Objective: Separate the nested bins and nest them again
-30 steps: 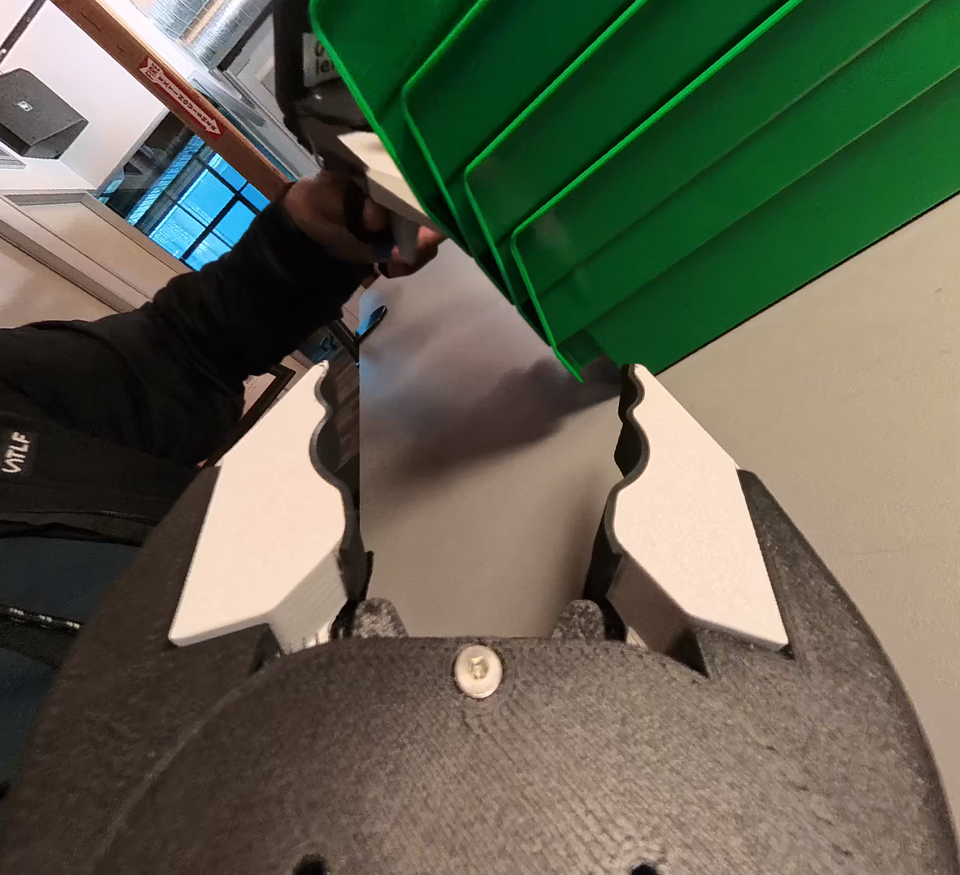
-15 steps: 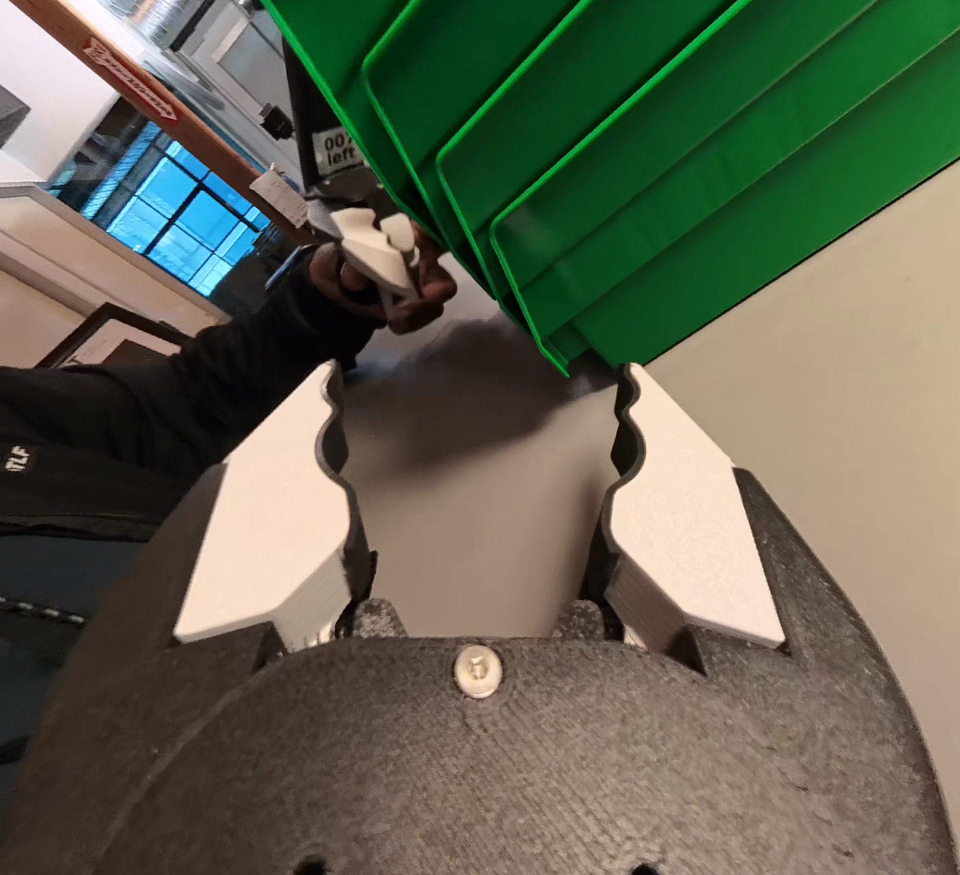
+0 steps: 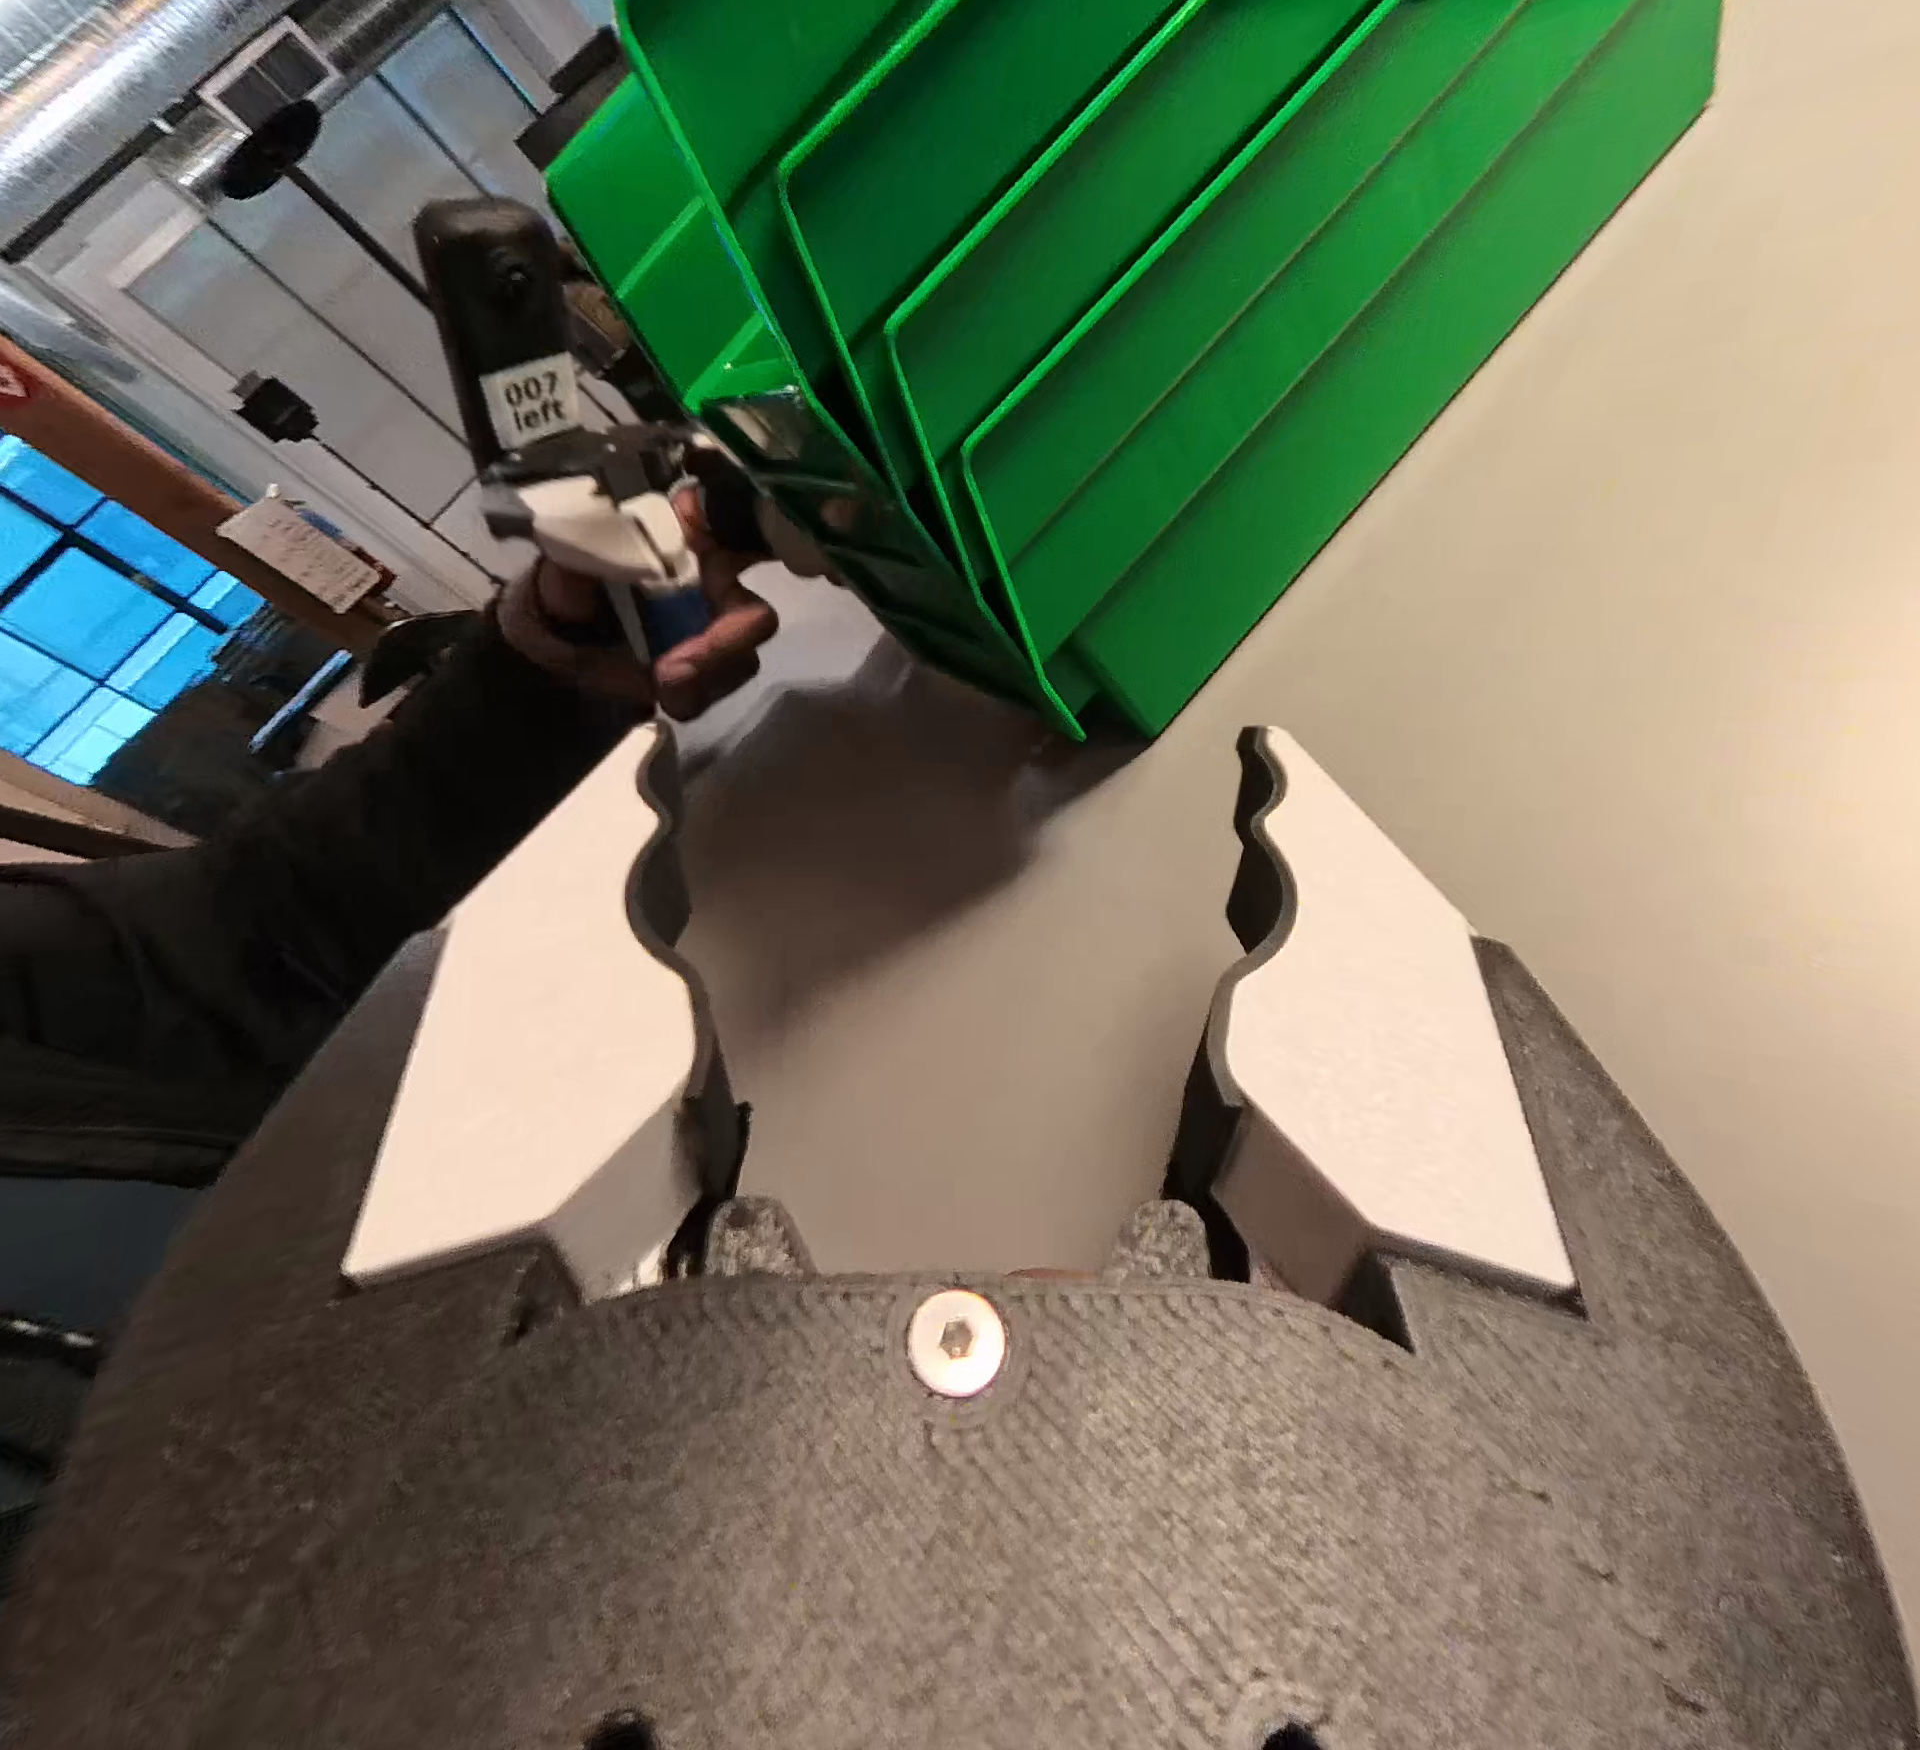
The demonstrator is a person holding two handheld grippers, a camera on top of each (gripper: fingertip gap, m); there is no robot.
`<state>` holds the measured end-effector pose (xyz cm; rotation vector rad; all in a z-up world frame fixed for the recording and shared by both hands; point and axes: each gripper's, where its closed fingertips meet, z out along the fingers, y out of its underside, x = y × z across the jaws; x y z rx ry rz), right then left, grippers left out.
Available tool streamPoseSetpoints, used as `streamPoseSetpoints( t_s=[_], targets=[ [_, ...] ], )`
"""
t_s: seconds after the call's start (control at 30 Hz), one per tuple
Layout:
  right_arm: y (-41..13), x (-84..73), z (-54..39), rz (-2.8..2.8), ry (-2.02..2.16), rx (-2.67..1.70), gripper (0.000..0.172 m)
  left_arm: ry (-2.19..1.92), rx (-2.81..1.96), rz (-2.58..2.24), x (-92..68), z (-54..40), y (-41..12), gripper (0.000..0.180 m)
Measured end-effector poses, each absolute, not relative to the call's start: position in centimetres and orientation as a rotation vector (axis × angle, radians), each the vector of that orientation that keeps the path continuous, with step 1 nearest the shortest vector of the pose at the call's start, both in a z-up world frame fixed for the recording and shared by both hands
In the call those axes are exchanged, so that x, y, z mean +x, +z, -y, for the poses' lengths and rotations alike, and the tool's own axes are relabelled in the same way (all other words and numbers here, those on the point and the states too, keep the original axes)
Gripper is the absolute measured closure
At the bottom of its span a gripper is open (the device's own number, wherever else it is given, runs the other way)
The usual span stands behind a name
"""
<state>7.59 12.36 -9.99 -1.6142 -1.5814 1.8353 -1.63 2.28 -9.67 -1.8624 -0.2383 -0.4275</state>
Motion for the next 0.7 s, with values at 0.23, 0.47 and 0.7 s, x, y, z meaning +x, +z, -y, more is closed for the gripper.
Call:
streamPoseSetpoints(
  t_s=[0.23,0.47,0.7],
  targets=[
    [-10.5,7.1,-12.9,1.553,1.760,-1.603,0.065,-0.213,-1.754,0.244,-11.1,-2.6,-8.8,0.071],
    [-10.9,7.0,-13.0,1.548,1.774,-1.640,0.065,-0.342,-1.670,0.182,-8.9,-0.7,-8.3,0.078],
    [-11.7,6.7,-12.4,1.618,1.742,-1.676,0.070,-0.429,-1.753,0.031,-6.2,1.4,-9.2,0.092]
  ],
)
